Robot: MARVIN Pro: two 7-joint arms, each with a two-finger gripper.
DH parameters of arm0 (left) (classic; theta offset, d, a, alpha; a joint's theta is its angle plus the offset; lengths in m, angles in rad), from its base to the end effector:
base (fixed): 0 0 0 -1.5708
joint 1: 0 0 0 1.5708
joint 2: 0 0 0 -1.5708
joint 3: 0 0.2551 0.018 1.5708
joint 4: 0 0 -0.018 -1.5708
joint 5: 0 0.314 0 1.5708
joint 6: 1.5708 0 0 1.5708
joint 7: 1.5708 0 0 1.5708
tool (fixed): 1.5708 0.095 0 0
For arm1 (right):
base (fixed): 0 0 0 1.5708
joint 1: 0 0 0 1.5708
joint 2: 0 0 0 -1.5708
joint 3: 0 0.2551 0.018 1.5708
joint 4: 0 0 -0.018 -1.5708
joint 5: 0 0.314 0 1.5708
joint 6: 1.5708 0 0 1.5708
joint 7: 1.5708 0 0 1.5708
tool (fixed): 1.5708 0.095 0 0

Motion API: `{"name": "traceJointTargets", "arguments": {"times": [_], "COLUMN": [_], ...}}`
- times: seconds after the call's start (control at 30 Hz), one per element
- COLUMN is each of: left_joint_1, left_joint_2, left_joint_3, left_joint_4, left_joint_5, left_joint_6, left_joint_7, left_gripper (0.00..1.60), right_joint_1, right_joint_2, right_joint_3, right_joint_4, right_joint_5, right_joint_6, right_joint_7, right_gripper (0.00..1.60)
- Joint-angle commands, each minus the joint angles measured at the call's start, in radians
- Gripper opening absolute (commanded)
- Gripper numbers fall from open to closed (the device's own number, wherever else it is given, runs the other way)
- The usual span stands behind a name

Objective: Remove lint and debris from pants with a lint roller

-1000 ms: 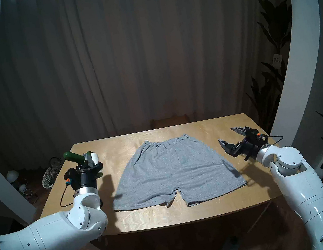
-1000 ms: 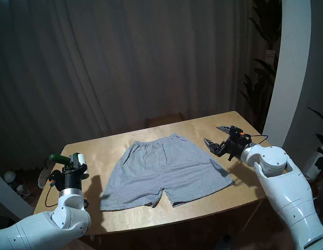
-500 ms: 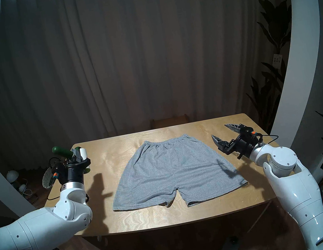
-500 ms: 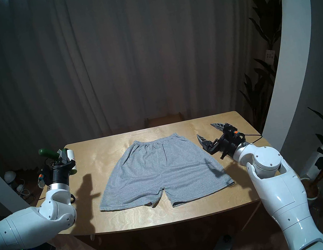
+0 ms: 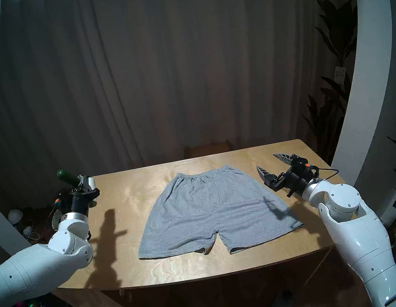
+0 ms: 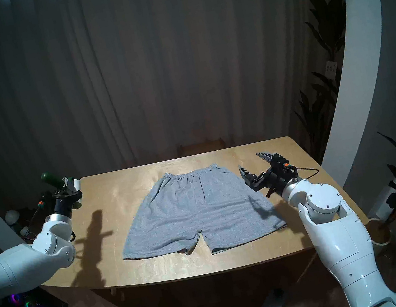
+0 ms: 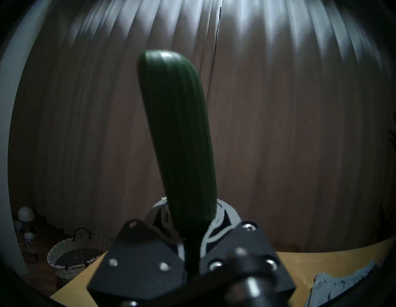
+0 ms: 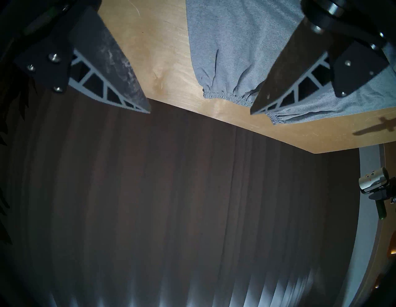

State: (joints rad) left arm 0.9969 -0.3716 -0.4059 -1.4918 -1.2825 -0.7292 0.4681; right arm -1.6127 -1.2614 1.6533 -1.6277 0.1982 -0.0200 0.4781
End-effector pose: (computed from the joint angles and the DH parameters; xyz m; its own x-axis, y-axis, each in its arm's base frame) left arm 0.4136 0.1846 -0.2435 -0.1588 0.0726 0.9846 0.1663 -0.9811 0.0991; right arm 0.4082 -0.0654 -0.2485 -0.0502 0.1167 0.9919 0.4009 -0.9073 0.1270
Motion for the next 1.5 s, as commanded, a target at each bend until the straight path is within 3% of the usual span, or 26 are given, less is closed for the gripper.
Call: {"name": "traceJointTargets", "arguments": {"times": [0.0,0.3,0.6,1.47], "left_joint_1": [-0.066,-0.101,-0.119,-0.083], "left_joint_2": [0.002,-0.008,-0.010,-0.102], "left_joint_3": [-0.026,-0.036,-0.078,-0.218], "left_joint_4": [0.051,0.113,0.156,0.358], "left_joint_5": [-0.028,-0.086,-0.217,-0.772], "left_joint_6": [0.085,0.223,0.311,0.548], "left_joint_7": [-0.107,-0.263,-0.423,-0.856], "left_gripper": [0.00,0.00,0.00,0.00], "right_joint_1": [-0.018,-0.050,-0.074,-0.129], "right_joint_2": [-0.009,-0.018,-0.026,-0.048], "right_joint_3": [0.015,0.028,0.033,0.046], "right_joint_4": [-0.043,-0.067,-0.082,-0.143], "right_joint_5": [-0.003,-0.007,-0.015,-0.080], "right_joint_6": [-0.010,-0.012,-0.011,-0.009], "right_joint_7": [-0.025,-0.057,-0.085,-0.157], "right_gripper": [1.60,1.60,1.60,1.60]}}
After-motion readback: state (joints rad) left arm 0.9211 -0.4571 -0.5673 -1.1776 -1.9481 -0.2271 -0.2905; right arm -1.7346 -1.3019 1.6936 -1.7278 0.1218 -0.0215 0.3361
